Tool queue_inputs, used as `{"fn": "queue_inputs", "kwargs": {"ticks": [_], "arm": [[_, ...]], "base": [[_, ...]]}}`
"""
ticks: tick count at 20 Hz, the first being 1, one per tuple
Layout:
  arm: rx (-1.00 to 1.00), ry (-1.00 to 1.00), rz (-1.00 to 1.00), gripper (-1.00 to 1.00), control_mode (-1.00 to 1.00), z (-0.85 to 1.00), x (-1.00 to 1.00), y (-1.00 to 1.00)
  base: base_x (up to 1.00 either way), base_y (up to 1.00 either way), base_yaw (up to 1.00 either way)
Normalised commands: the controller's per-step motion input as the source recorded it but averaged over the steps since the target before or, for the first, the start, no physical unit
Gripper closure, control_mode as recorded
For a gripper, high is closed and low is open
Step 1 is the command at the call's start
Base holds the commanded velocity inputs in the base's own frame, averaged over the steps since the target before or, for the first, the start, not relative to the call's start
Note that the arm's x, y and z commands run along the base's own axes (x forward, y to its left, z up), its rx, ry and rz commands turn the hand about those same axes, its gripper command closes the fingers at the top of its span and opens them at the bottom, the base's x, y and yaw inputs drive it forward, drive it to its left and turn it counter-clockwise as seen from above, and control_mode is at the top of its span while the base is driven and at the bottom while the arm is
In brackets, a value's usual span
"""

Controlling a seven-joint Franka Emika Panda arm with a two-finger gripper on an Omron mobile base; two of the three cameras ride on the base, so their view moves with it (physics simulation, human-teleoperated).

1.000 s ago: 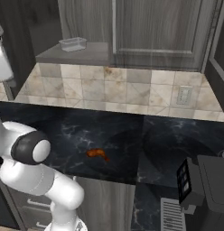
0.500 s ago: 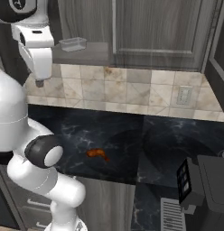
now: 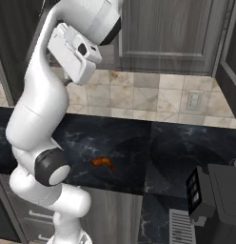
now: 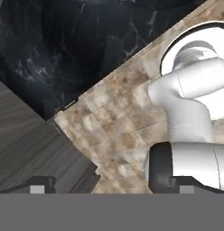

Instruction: Retrieve the tupperware from the cabinet, then place the raw meat into the tupperware to avoid contamination.

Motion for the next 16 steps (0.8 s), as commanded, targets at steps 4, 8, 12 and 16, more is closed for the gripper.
{"fn": "queue_inputs", "kwargs": {"ticks": [4, 8, 12, 16], "arm": [[0.21, -0.19, -0.19, -1.0, -1.0, -0.13, 0.48, 0.34], [0.09, -0.11, -0.21, -1.0, -1.0, -0.19, 0.59, 0.32], [0.06, -0.05, -0.16, -1.0, -1.0, -0.19, 0.61, 0.44], [0.06, 0.0, -0.17, -1.0, -1.0, -0.1, 0.56, 0.53]], "base": [[0.0, 0.0, 0.0], [0.0, 0.0, 0.0], [0.0, 0.0, 0.0], [0.0, 0.0, 0.0]]}}
